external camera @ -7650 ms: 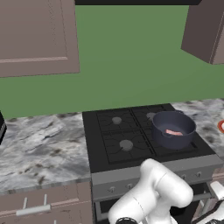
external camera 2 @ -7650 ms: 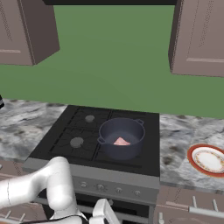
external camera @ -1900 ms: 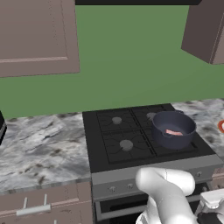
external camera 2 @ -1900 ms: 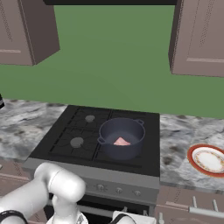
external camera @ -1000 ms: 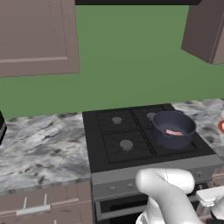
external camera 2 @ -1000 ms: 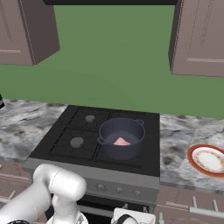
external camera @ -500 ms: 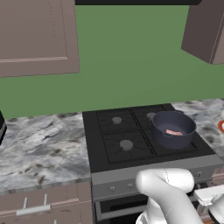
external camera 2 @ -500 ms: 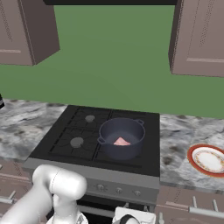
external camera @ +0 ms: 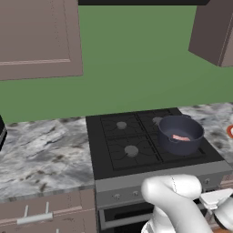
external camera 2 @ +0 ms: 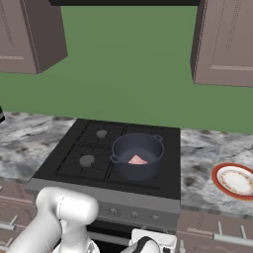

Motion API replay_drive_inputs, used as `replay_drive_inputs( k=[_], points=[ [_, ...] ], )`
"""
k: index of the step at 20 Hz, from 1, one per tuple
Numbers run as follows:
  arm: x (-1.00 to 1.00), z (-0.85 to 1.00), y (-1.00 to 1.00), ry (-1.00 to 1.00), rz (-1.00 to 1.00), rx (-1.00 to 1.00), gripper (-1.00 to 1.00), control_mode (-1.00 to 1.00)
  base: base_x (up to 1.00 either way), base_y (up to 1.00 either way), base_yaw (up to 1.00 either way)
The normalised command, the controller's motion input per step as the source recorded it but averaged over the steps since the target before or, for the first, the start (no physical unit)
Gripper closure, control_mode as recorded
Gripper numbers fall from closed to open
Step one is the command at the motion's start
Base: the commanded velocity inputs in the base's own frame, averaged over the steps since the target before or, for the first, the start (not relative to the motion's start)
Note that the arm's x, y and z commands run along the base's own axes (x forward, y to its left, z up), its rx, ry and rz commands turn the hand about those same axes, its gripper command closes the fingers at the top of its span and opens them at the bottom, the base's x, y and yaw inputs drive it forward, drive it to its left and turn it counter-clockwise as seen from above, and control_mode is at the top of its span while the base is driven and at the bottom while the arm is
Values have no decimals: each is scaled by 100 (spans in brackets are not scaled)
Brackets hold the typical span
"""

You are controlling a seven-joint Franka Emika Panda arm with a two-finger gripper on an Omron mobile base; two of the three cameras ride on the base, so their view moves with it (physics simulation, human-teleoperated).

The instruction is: Retrieve the frozen meat and place it in the pot on a burner. Then turn the burner on.

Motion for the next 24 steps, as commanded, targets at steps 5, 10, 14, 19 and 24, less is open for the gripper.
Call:
replay_drive_inputs(
  k=[5, 10, 14, 19, 24],
  points=[
    [18, 0, 0, 0, 0, 0, -100, -100, 0, 0, 0],
    [10, -6, 0, -6, 0, 0, -100, -100, 0, 0, 0],
    [12, -7, 0, -7, 0, 0, -100, -100, 0, 0, 0],
    [16, -1, 0, -2, 0, 0, -100, -100, 0, 0, 0],
    [19, 0, 0, 0, 0, 0, -100, -100, 0, 0, 0]
  ],
)
